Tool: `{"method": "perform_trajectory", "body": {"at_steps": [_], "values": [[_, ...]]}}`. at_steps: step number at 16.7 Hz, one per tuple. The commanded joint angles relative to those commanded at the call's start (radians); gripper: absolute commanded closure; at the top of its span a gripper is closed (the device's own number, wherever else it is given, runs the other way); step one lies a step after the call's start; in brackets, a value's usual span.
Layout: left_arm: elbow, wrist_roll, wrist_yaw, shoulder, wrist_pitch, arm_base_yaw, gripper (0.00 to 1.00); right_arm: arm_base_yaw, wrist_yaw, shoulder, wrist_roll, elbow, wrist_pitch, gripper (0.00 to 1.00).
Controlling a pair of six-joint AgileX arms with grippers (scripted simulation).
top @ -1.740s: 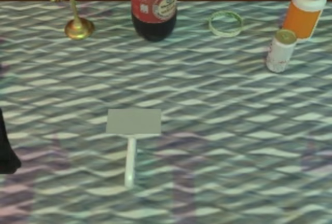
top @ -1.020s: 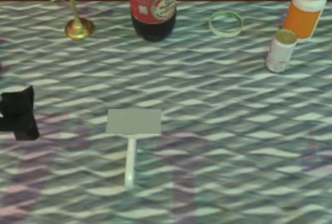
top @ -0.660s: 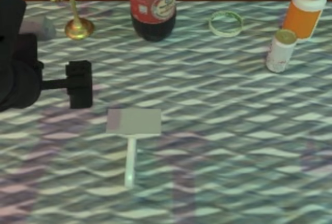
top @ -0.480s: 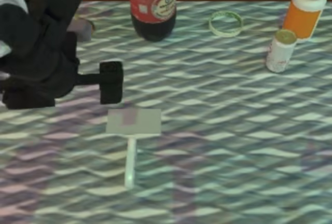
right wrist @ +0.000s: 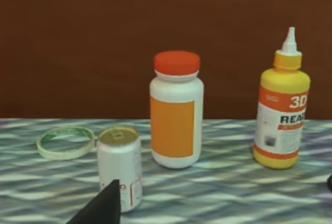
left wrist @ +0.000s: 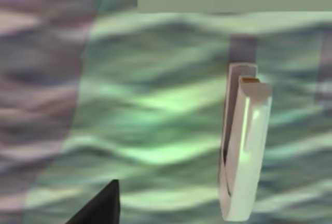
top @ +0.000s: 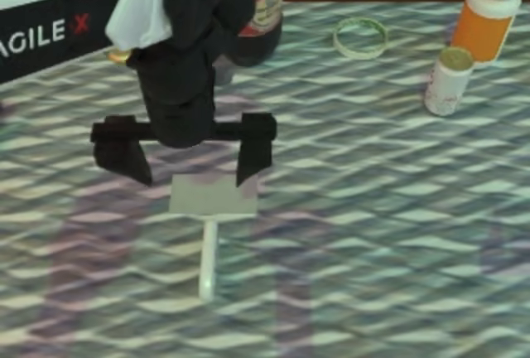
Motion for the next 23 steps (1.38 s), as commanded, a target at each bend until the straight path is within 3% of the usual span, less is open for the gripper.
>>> {"method": "perform_trajectory", "body": {"at_steps": [8,16,21,23], "values": [[0.009,-0.005,0.001,0.031,0.004,-0.004,0.0,0.0,0.0,0.0,0.0,0.0,0.0,0.0],[-0.182,-0.004,0.001,0.143,0.312,-0.006,0.0,0.0,0.0,0.0,0.0,0.0,0.0,0.0],[-0.202,-0.004,0.001,0.157,0.342,-0.007,0.0,0.0,0.0,0.0,0.0,0.0,0.0,0.0],[-0.202,-0.004,0.001,0.157,0.342,-0.007,0.15,0.0,0.0,0.0,0.0,0.0,0.0,0.0]]}}
